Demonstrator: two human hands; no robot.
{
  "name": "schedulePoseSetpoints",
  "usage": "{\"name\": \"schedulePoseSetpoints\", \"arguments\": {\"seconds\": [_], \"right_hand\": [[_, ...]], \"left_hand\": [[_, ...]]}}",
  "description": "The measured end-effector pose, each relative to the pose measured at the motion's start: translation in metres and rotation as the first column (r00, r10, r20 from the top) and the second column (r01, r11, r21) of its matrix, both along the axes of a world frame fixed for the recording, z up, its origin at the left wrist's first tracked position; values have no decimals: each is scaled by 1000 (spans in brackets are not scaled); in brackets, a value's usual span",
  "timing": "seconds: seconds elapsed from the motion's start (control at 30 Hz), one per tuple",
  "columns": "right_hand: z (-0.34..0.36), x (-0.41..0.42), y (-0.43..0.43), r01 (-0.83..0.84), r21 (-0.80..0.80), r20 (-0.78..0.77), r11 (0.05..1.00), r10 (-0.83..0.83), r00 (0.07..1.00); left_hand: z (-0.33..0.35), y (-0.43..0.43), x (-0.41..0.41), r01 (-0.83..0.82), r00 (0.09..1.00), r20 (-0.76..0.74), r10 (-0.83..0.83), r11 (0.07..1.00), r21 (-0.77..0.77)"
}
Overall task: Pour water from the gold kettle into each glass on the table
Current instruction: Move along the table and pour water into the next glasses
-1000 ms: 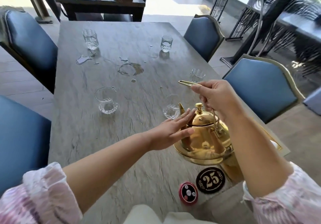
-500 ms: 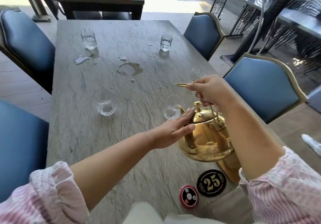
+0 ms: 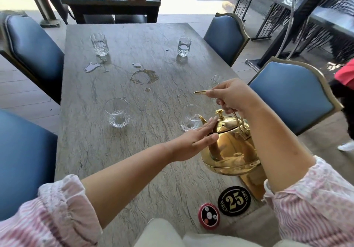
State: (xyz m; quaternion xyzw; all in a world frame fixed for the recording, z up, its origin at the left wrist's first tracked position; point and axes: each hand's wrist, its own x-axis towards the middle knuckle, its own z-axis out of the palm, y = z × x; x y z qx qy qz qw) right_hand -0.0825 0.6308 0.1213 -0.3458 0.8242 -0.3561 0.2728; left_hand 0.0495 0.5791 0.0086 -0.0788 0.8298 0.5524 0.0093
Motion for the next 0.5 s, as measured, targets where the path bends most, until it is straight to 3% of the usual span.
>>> {"name": "schedulePoseSetpoints", "arguments": {"seconds": [0.5], "right_hand": [[13,-5,5,-50,34,-39,998,52,998]], "left_hand": [[12,11,-6,-17,1000,-10,18,999,32]]}}
